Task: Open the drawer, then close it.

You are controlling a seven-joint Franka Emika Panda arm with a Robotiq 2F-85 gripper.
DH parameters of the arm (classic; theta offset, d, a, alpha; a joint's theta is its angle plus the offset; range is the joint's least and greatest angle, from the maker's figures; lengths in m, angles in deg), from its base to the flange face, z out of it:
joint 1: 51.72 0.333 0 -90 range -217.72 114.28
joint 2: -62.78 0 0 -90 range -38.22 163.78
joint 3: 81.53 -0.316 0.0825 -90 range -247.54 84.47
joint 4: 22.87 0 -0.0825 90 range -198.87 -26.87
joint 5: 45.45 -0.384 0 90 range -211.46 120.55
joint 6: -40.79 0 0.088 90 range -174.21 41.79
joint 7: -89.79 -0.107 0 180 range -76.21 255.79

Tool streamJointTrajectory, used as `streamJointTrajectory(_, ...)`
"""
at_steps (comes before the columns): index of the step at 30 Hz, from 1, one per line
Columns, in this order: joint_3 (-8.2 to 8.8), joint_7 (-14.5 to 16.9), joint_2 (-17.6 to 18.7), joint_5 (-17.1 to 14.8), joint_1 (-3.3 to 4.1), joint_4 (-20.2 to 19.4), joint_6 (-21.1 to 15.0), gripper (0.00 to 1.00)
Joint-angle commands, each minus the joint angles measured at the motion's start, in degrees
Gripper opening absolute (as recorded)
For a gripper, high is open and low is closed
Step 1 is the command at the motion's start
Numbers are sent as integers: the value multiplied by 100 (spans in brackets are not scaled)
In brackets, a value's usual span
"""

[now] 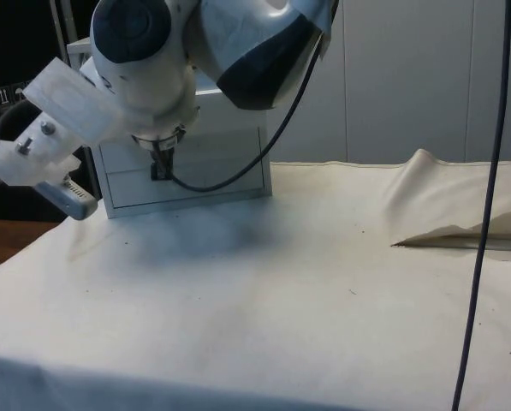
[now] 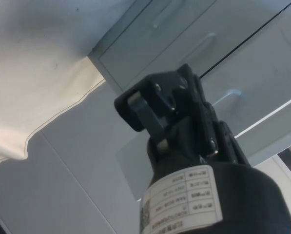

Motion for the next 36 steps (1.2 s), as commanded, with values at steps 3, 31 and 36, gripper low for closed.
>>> streamJointTrajectory(3, 34, 34, -17, 80, -11, 11, 69, 0)
streamJointTrajectory(31, 401, 52, -132, 831, -74, -57, 533, 0)
streamJointTrajectory(36, 464, 57, -143, 940, -86, -63, 579, 0)
